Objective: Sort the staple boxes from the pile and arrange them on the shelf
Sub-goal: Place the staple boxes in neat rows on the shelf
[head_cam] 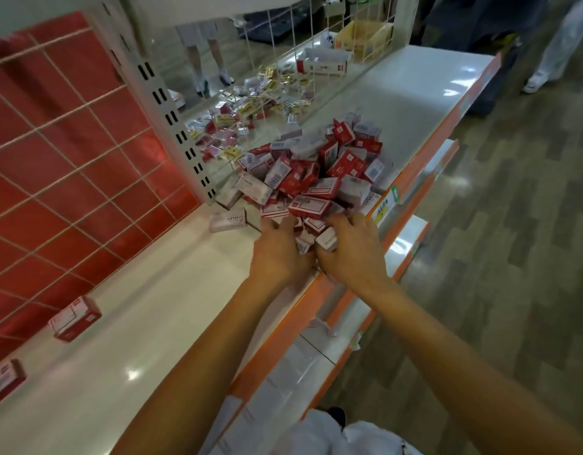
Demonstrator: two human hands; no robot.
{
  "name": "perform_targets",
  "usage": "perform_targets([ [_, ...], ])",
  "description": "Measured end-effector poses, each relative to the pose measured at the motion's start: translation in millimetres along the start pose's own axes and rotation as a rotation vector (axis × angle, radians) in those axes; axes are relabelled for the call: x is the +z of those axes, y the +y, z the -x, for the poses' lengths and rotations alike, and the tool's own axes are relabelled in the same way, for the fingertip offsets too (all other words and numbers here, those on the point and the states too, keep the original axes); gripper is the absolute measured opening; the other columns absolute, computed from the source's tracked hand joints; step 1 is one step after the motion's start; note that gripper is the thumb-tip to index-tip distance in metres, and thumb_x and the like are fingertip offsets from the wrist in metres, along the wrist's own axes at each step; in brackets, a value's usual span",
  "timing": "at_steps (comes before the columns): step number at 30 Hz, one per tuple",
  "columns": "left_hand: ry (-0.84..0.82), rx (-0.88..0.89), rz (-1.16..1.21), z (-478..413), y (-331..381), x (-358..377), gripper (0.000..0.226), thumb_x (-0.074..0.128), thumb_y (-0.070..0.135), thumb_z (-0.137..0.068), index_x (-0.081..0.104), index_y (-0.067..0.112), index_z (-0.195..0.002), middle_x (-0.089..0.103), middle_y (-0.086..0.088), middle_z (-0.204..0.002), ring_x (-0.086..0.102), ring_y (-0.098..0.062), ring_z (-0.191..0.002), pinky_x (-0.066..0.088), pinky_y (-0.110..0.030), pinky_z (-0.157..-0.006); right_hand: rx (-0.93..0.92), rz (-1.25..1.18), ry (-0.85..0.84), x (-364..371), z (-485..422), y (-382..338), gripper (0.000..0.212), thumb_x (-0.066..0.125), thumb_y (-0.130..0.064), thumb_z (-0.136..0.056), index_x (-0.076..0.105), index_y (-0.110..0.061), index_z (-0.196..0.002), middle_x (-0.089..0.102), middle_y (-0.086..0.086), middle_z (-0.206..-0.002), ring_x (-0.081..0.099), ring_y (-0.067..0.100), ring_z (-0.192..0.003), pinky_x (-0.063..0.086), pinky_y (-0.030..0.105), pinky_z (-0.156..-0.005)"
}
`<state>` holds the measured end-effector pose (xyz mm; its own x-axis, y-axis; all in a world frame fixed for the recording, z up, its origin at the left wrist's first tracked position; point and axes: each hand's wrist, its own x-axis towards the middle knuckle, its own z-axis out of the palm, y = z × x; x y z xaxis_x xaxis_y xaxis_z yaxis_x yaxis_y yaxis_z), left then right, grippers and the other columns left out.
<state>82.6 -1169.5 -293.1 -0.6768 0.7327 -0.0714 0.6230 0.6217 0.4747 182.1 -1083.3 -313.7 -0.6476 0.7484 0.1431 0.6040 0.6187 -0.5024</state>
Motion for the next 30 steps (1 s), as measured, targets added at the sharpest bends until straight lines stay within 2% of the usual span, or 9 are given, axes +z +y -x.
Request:
perform_targets([
  [3,0.019,-0.031,0.027,15.1,-7.2,-5.0,0.061,0.075,0.031,-0.076,0.050,0.022,-0.131,0.033,-0.006,-0.121,0.057,-0.031,-0.099,0.045,-0.030,-0.083,-0.051,-0.073,-0.064,0.2,6.4,-1.4,0.054,0.073,-0.036,-0.074,0.051,-0.014,-0.119,0.045,0.012,-0.119,0.042,0.030,-0.113,0.038,0.035,-0.092],
  [7,0.061,-0.089,0.000,35.7,-20.2,-9.2,0.060,0.076,0.038,-0.074,0.051,0.016,-0.124,0.036,-0.008,-0.137,0.056,-0.029,-0.106,0.043,-0.031,-0.083,-0.069,-0.162,-0.155,-2.1,15.1,-7.0,0.058,0.075,-0.045,-0.069,0.047,-0.012,-0.107,0.048,0.005,-0.107,0.046,0.023,-0.101,0.037,0.028,-0.076],
  [10,0.068,-0.132,-0.009,52.7,-29.5,-12.2,0.062,0.077,0.043,-0.071,0.050,0.017,-0.119,0.054,-0.004,-0.118,0.055,-0.021,-0.100,0.040,-0.028,-0.073,-0.155,-0.116,-0.210,-7.7,23.3,-13.4,0.061,0.077,-0.049,-0.066,0.046,-0.011,-0.104,0.045,-0.001,-0.095,0.045,0.018,-0.092,0.031,0.024,-0.067],
  [12,0.079,-0.155,0.021,66.4,-35.0,-13.6,0.066,0.080,0.041,-0.069,0.048,0.017,-0.122,0.052,-0.004,-0.116,0.052,-0.020,-0.101,0.039,-0.027,-0.074,-0.243,-0.091,-0.235,-8.9,29.5,-17.4,0.063,0.079,-0.049,-0.065,0.046,-0.012,-0.104,0.043,-0.002,-0.094,0.042,0.017,-0.090,0.028,0.024,-0.066],
  [16,0.095,-0.165,0.098,95.4,-46.5,-15.7,0.074,0.081,0.039,-0.070,0.047,0.017,-0.131,0.047,-0.005,-0.126,0.046,-0.018,-0.113,0.035,-0.020,-0.083,-0.394,-0.139,-0.321,-6.2,43.6,-26.7,0.071,0.081,-0.042,-0.065,0.045,-0.011,-0.119,0.041,0.006,-0.115,0.046,0.023,-0.102,0.038,0.026,-0.076],
  [19,0.135,-0.194,0.148,117.0,-53.3,-16.7,0.065,0.080,0.033,-0.073,0.050,0.017,-0.129,0.049,-0.006,-0.125,0.045,-0.017,-0.114,0.033,-0.016,-0.083,-0.441,-0.191,-0.383,-5.0,54.5,-35.3,0.081,0.082,-0.039,-0.066,0.042,-0.010,-0.130,0.032,0.009,-0.125,0.047,0.022,-0.104,0.044,0.028,-0.086],
  [21,0.186,-0.242,0.220,131.1,-55.5,-18.8,0.057,0.079,0.023,-0.074,0.054,0.016,-0.125,0.052,-0.007,-0.121,0.049,-0.019,-0.113,0.039,-0.020,-0.086,-0.451,-0.223,-0.409,-3.9,60.9,-41.2,0.076,0.082,-0.034,-0.067,0.044,-0.008,-0.127,0.031,0.009,-0.126,0.044,0.017,-0.098,0.036,0.016,-0.080],
  [25,0.236,-0.327,0.434,160.8,-64.4,-23.6,0.048,0.074,0.016,-0.073,0.054,0.022,-0.116,0.058,-0.006,-0.118,0.058,-0.022,-0.108,0.052,-0.039,-0.089,-0.497,-0.299,-0.496,4.9,72.9,-50.6,0.068,0.076,-0.020,-0.074,0.040,-0.004,-0.128,0.030,0.011,-0.128,0.042,0.020,-0.109,0.029,0.011,-0.080],
  [30,0.302,-0.367,0.543,186.2,-80.3,-31.4,0.044,0.071,0.012,-0.072,0.053,0.025,-0.111,0.060,-0.003,-0.115,0.061,-0.020,-0.106,0.054,-0.038,-0.088,-0.543,-0.383,-0.552,12.7,83.6,-65.4,0.063,0.063,-0.004,-0.081,0.034,-0.004,-0.137,0.035,0.012,-0.134,0.041,0.021,-0.119,0.024,0.004,-0.084],
])
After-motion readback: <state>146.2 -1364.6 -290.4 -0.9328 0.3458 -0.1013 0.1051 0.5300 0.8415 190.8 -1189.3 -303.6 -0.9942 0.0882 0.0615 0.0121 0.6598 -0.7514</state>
